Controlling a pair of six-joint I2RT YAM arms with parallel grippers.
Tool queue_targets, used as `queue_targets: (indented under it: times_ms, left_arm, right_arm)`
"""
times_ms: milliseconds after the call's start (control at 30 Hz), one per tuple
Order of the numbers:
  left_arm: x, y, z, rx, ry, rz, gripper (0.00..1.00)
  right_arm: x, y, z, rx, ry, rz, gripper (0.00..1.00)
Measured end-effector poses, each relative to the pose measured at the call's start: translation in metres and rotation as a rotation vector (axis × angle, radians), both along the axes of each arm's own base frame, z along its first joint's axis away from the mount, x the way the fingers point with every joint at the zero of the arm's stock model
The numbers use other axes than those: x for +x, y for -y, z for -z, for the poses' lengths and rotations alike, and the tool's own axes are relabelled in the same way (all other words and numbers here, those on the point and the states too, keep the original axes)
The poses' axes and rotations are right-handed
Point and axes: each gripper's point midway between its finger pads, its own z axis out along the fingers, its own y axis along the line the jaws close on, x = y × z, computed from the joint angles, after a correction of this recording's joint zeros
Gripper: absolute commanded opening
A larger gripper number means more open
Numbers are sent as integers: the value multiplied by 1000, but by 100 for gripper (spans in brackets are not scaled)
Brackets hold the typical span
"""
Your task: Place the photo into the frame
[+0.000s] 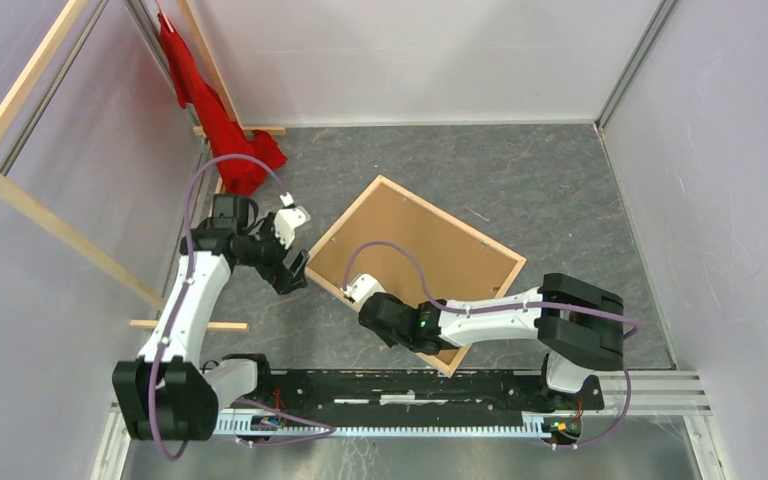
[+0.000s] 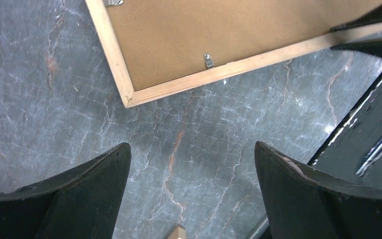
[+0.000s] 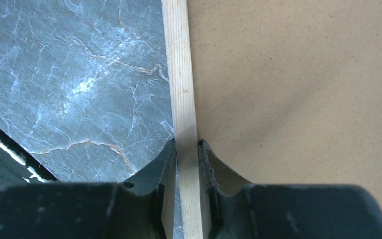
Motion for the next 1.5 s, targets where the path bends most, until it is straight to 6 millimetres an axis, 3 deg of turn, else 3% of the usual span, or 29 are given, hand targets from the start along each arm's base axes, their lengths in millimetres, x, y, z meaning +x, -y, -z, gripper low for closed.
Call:
queue_targets:
  times_ms: [67, 267, 367, 567, 700, 900, 967, 1033, 1133, 1233, 1300, 1367, 1433, 1500]
  left_arm:
    - [-7, 2, 0, -2, 47, 38, 100]
    - [-28, 1, 1, 69, 286, 234, 100]
    - [-33, 1, -10, 139, 475, 358, 100]
    - [-37, 4, -32, 306, 826, 609, 100]
    - [-33, 7, -36, 353, 909, 703, 100]
    - [-21, 9, -43, 420, 997, 789, 96]
    - [-17, 9, -43, 440, 1018, 818, 90]
    - [-13, 9, -41, 449, 1020, 840, 77]
    - [-7, 10, -37, 449, 1003, 874, 56]
    - [-2, 10, -38, 455, 1003, 891, 42]
    - [1, 10, -42, 459, 1009, 895, 34]
    - [3, 10, -45, 461, 1012, 895, 22]
    - [4, 11, -47, 466, 1019, 903, 11]
    - [5, 12, -50, 469, 1030, 908, 8]
  right_arm:
    - [1, 0, -2, -12, 5, -2, 7]
    - [0, -9, -20, -17, -11, -19, 5]
    - [3, -22, -46, 38, -29, -19, 4]
    - [12, -53, -118, 231, -103, -30, 2]
    - [14, -58, -142, 291, -145, -56, 2]
    - [6, -53, -152, 296, -199, -90, 1]
    - [3, -52, -151, 292, -220, -101, 1]
    - [0, -51, -150, 289, -237, -111, 1]
    - [-2, -50, -154, 287, -251, -117, 9]
    - [0, -49, -161, 292, -251, -115, 18]
    - [3, -48, -165, 298, -249, -111, 39]
    - [5, -47, -171, 307, -237, -112, 53]
    - [9, -47, -183, 328, -215, -115, 64]
    - [12, -46, -200, 353, -180, -129, 72]
